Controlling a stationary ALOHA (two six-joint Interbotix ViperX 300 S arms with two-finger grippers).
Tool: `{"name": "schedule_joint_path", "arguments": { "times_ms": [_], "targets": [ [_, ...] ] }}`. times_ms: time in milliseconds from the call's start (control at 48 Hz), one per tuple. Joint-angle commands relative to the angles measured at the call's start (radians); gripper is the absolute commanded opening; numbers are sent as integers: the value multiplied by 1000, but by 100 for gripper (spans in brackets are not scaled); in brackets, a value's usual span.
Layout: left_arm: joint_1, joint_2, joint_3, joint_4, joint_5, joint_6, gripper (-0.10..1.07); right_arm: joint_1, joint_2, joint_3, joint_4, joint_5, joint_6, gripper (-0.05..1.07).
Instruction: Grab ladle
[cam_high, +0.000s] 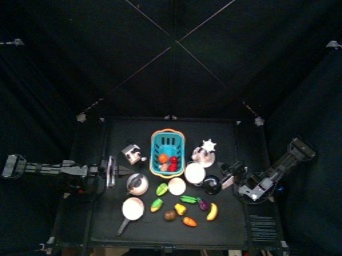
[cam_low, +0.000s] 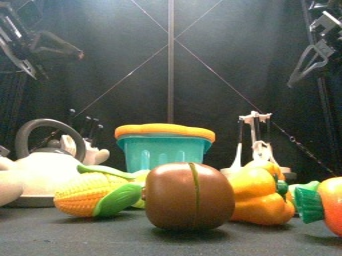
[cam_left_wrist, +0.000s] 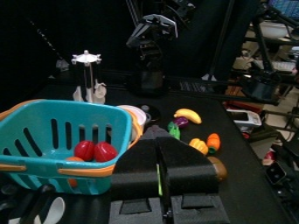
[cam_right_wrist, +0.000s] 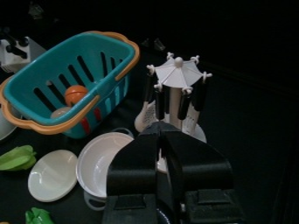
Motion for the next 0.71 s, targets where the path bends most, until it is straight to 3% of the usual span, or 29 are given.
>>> {"name": "schedule_joint_path", "arguments": {
  "times_ms": [0,375,542,688],
  "targets": [
    [8,6,-12,0,-9,2,-2,-20,5,-3,-6,-15,2,15],
    [9,5,-9,-2,-9,-2,-2,-172,3,46,-14,-207,-34,52],
    [14,5,-8,0,-9,0,-2,-287,3,40,15,-273,-48,55],
    [15,6,-5,0,-9,2,-2,-321,-12,46,11,-330,-49,55]
  ]
}}
